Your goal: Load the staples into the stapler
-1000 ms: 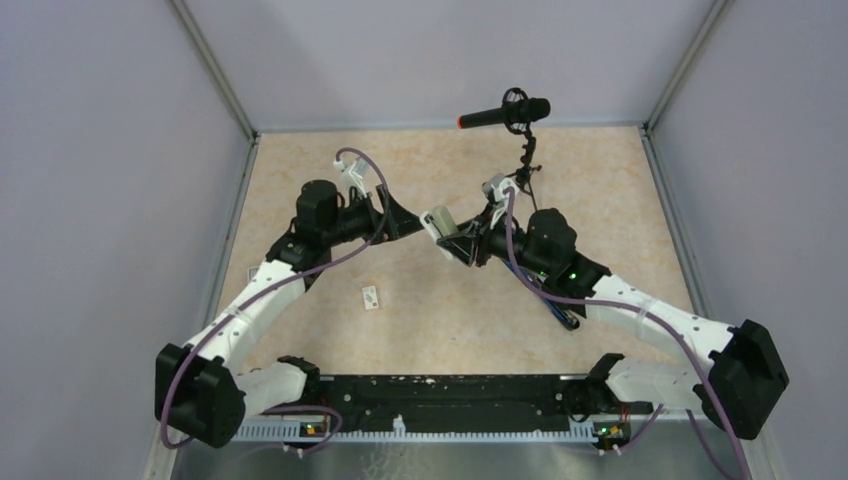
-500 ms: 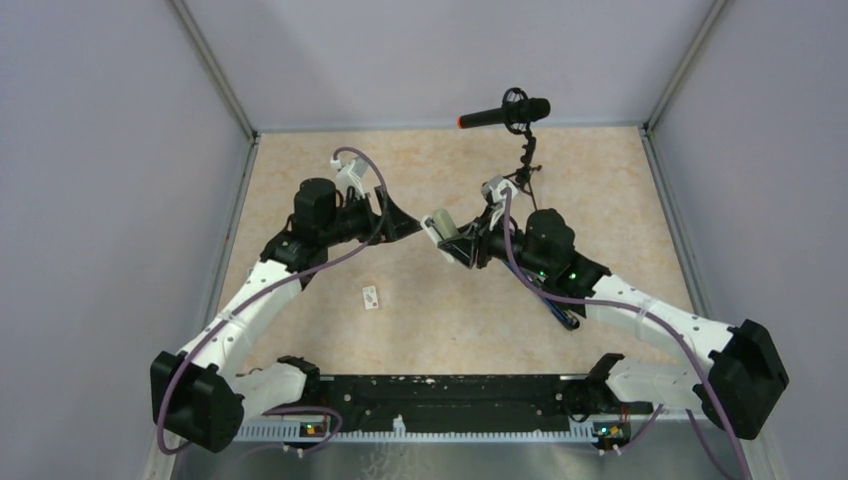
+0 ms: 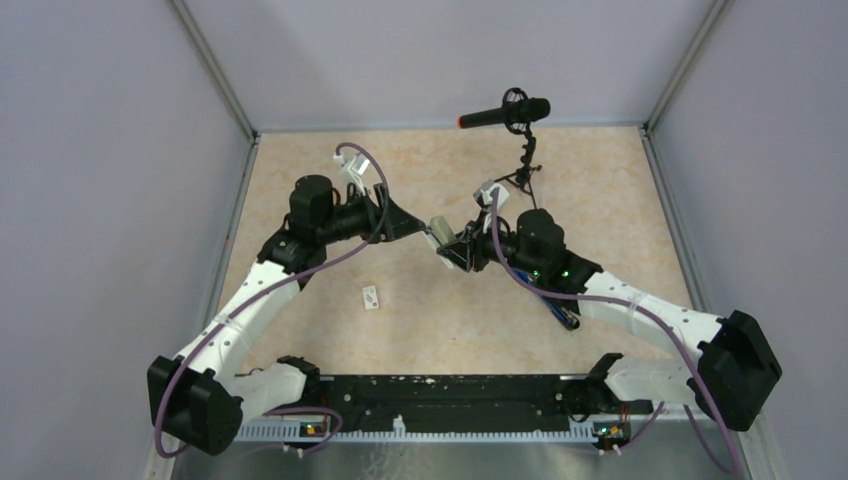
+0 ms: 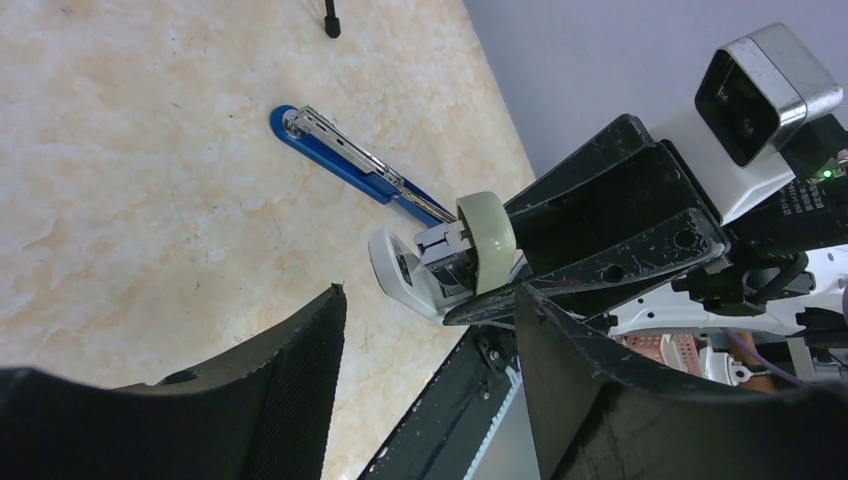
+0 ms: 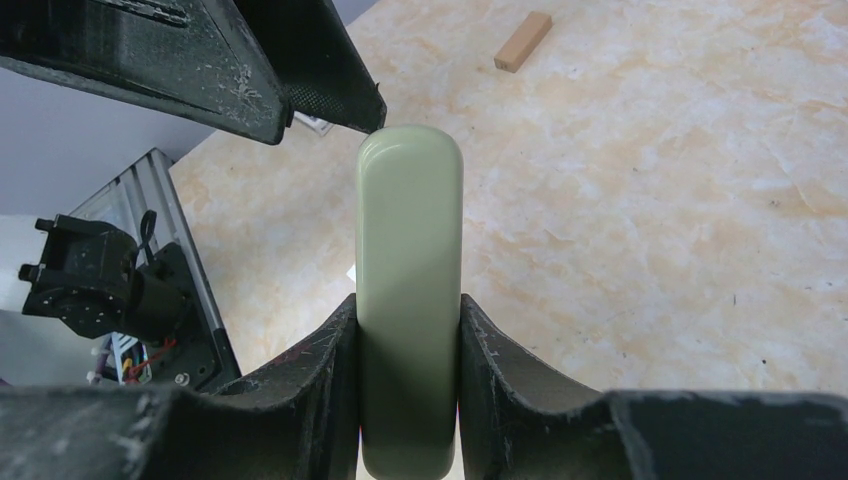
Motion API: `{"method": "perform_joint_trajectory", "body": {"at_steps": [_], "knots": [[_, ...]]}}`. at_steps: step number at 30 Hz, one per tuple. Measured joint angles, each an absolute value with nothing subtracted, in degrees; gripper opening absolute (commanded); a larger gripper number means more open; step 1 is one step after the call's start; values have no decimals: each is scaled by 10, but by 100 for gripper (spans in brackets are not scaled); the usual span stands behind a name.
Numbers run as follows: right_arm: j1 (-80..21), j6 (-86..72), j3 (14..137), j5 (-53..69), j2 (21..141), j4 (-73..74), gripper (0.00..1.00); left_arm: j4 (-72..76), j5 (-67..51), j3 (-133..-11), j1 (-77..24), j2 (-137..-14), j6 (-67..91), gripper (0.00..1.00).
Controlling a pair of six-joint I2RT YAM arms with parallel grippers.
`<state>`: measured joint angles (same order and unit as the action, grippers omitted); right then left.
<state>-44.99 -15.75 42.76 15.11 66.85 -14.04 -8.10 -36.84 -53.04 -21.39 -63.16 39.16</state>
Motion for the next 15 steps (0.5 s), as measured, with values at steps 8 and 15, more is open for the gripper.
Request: {"method": "perform_joint_trajectory", "body": {"at_steps": [8,15], "knots": [[-450,-162,428,151,668,-139,4,-77,-372,-530,-214,-635,391,55],[-453,-161,428,151,668,-139,4,-69,-381,-530,-214,-654,399,41]]}}
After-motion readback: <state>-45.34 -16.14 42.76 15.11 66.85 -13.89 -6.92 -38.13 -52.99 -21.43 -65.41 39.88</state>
